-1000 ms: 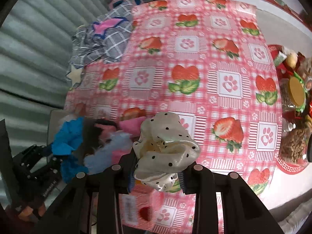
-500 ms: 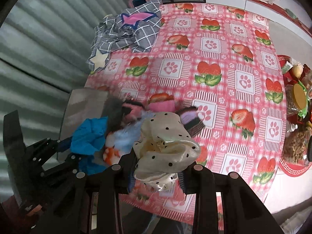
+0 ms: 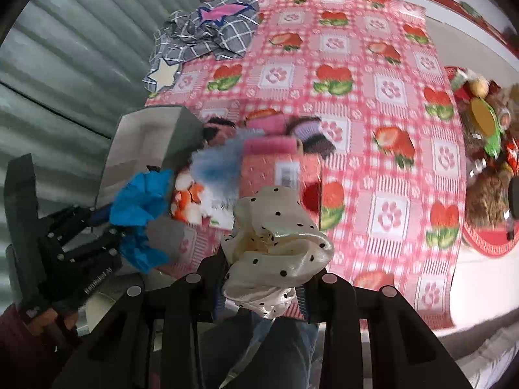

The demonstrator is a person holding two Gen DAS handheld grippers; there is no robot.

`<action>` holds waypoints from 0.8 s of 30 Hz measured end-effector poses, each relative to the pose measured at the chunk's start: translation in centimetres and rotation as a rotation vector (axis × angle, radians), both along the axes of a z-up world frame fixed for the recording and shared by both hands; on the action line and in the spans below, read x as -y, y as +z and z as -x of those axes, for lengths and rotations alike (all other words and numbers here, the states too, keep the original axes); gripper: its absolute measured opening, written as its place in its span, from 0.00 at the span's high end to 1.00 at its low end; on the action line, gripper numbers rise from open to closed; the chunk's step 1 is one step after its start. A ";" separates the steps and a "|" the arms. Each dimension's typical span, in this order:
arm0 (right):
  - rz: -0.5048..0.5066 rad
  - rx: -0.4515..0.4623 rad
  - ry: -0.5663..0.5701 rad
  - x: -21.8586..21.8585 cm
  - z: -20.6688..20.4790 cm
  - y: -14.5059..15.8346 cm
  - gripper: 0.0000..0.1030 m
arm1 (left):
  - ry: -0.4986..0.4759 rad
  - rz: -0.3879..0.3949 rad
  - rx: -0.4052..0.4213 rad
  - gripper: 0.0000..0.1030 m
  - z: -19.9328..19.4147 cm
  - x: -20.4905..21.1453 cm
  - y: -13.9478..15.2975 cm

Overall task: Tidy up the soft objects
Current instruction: 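Lift the blue cloth and polka-dot scrunchie and carry both over the white box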

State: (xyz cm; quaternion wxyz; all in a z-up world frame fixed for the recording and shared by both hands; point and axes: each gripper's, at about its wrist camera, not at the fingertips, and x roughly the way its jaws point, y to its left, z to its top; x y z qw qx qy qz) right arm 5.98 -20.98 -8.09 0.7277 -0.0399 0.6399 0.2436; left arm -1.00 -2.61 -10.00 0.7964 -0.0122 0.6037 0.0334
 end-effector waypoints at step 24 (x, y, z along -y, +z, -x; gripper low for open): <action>0.020 -0.048 0.003 -1.3 6.2 -1.6 0.65 | 0.017 -0.004 0.038 0.70 3.4 -1.1 0.5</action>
